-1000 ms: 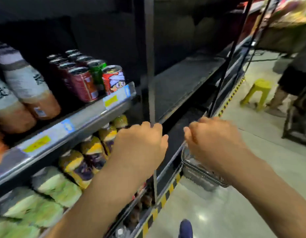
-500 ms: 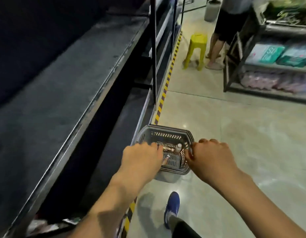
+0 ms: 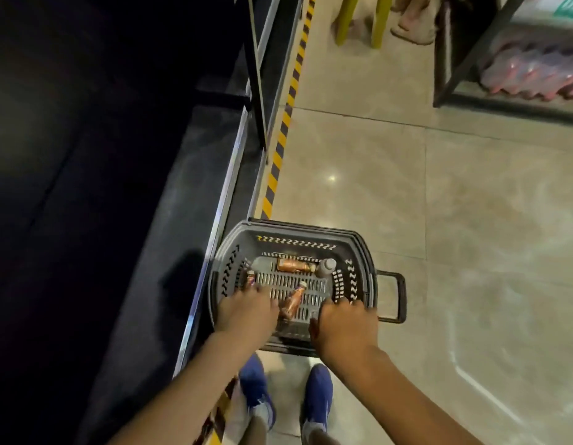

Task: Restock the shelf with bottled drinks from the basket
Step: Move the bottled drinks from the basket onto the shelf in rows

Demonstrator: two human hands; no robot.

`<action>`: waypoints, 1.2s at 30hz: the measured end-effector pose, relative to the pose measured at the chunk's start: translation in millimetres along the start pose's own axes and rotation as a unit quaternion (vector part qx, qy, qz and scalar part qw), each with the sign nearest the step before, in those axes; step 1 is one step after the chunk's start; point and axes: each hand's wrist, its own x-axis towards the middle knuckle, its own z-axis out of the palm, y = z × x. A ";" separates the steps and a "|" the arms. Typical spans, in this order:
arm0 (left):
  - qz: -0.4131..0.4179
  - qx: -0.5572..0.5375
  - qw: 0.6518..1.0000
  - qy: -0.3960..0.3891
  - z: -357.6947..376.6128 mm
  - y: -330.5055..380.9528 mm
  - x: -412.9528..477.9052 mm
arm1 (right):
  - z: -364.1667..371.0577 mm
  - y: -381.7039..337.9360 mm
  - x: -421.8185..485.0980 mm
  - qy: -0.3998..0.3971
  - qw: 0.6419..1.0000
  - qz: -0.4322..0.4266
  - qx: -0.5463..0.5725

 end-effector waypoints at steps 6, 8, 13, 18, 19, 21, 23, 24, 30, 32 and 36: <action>-0.073 -0.013 0.993 -0.090 185.4 -54.8 185.4 | 142.0 -35.4 220.1 -0.101 0.992 0.052 0.059; -0.093 -0.003 0.990 -0.105 240.9 -69.1 236.4 | 190.0 -47.5 284.3 -0.118 0.988 0.063 0.078; -0.166 -0.050 0.978 -0.113 362.0 -94.5 331.9 | 301.1 -80.1 409.5 -0.113 0.964 0.128 0.205; -0.259 -0.166 0.950 -0.054 427.2 -101.5 383.8 | 383.5 -109.2 496.5 -0.071 0.819 0.284 0.494; -0.277 -0.178 0.943 -0.042 437.3 -101.8 392.6 | 394.6 -112.3 508.5 -0.061 0.794 0.309 0.521; -0.300 -0.201 0.932 -0.034 452.3 -101.8 406.5 | 398.9 -116.6 516.6 -0.041 0.759 0.349 0.548; -0.296 -0.198 0.934 -0.028 461.7 -100.7 413.1 | 404.3 -115.7 517.7 -0.017 0.743 0.370 0.558; -0.284 -0.189 0.940 -0.030 466.0 -99.8 414.2 | 406.5 -113.6 515.5 -0.008 0.739 0.367 0.564; -0.310 -0.305 0.896 -0.083 444.8 -91.6 377.5 | 385.8 -80.1 469.0 -0.018 0.727 0.302 0.616; -0.296 -0.367 0.875 -0.114 413.8 -79.5 351.1 | 351.4 -65.1 437.2 -0.032 0.724 0.273 0.633; -0.230 -0.409 0.872 -0.140 308.6 -48.6 297.4 | 243.0 -38.1 374.1 -0.043 0.763 0.198 0.613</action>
